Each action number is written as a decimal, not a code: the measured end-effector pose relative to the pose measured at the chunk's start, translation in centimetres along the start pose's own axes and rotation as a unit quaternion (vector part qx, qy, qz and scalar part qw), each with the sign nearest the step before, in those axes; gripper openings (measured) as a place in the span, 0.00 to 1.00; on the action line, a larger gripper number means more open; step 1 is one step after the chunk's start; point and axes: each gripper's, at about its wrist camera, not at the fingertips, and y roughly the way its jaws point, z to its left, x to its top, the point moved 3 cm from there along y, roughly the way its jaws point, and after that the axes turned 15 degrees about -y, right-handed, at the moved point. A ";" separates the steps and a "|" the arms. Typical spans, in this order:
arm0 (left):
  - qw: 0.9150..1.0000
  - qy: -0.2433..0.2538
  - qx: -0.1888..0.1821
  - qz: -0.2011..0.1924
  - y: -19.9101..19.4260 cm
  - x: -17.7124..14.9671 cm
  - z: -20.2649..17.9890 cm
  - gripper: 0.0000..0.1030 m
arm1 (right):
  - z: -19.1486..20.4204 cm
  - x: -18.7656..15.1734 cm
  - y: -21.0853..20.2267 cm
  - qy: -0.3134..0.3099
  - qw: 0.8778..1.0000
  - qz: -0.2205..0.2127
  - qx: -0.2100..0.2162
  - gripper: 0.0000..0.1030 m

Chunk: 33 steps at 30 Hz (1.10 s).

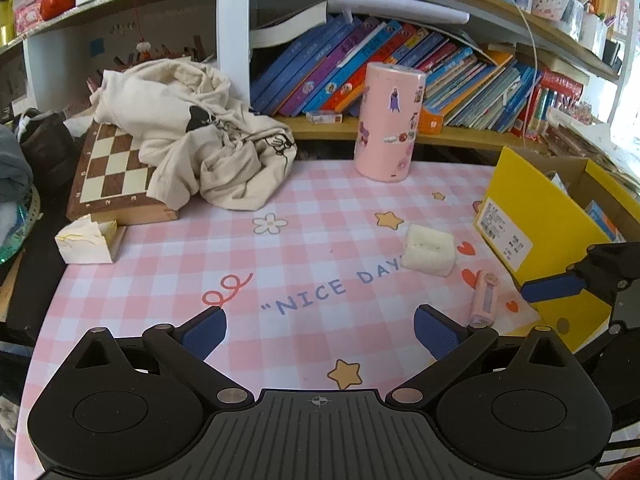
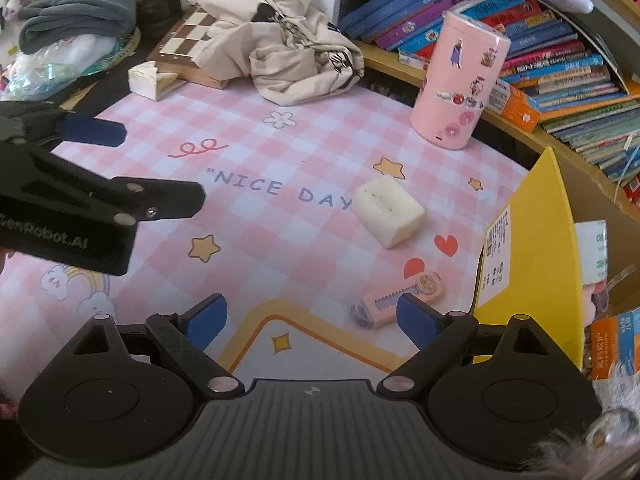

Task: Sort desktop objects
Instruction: 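Lower the right gripper onto the pink stapler while the left approaches the white eraser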

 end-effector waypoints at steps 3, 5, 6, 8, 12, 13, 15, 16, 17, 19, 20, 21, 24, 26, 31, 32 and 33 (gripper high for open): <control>1.000 0.000 0.005 0.007 0.5 0.0 0.1 0.99 | -0.5 -0.1 0.7 0.021 1.000 0.009 0.003 0.89; 1.000 0.000 0.007 0.012 0.9 -0.1 0.2 0.99 | -0.8 -0.3 1.2 0.031 0.999 0.015 0.006 0.89; 1.000 0.000 0.008 0.014 1.1 -0.1 0.2 0.99 | -0.9 -0.3 1.4 0.036 0.999 0.017 0.007 0.89; 1.000 0.001 0.010 0.017 1.4 -0.1 0.3 0.99 | -1.1 -0.3 1.6 0.043 0.999 0.019 0.003 0.89; 1.000 -0.001 0.009 0.023 2.0 -0.1 0.3 0.99 | -1.6 -0.4 2.0 0.057 0.998 0.021 -0.006 0.89; 1.000 -0.001 0.009 0.023 2.1 -0.1 0.3 0.99 | -1.8 -0.5 2.1 0.061 0.998 0.021 -0.009 0.89; 1.000 -0.001 0.008 0.023 2.4 -0.1 0.4 0.99 | -2.1 -0.5 2.3 0.069 0.997 0.020 -0.016 0.89; 1.000 -0.002 0.007 0.024 2.5 -0.1 0.4 0.99 | -2.3 -0.5 2.4 0.072 0.997 0.019 -0.019 0.88; 1.000 -0.002 0.006 0.025 2.6 -0.1 0.4 0.99 | -2.4 -0.5 2.5 0.074 0.997 0.018 -0.023 0.87; 0.999 -0.004 0.003 0.032 2.9 -0.1 0.4 0.98 | -2.6 -0.5 2.8 0.078 0.996 0.016 -0.029 0.87; 0.999 -0.004 0.001 0.035 3.0 -0.1 0.4 0.98 | -2.6 -0.5 2.9 0.080 0.996 0.015 -0.033 0.87; 0.999 -0.003 0.000 0.038 3.1 -0.2 0.3 0.98 | -2.7 -0.5 3.1 0.081 0.996 0.015 -0.035 0.87; 0.999 0.001 -0.003 0.043 3.4 -0.3 0.2 0.99 | -3.0 -0.4 3.6 0.086 0.995 0.016 -0.038 0.87; 0.999 0.002 -0.005 0.045 3.5 -0.4 0.1 0.99 | -3.2 -0.3 4.0 0.090 0.995 0.015 -0.039 0.87; 0.999 -0.002 -0.007 0.044 3.8 -0.3 0.2 0.98 | -3.8 -0.3 4.6 0.105 0.993 0.016 -0.047 0.87; 0.999 -0.003 -0.008 0.044 3.8 -0.3 0.2 0.98 | -3.9 -0.4 4.7 0.108 0.993 0.017 -0.047 0.87; 0.999 -0.004 -0.009 0.044 3.9 -0.3 0.2 0.99 | -4.0 -0.5 4.8 0.110 0.993 0.019 -0.047 0.87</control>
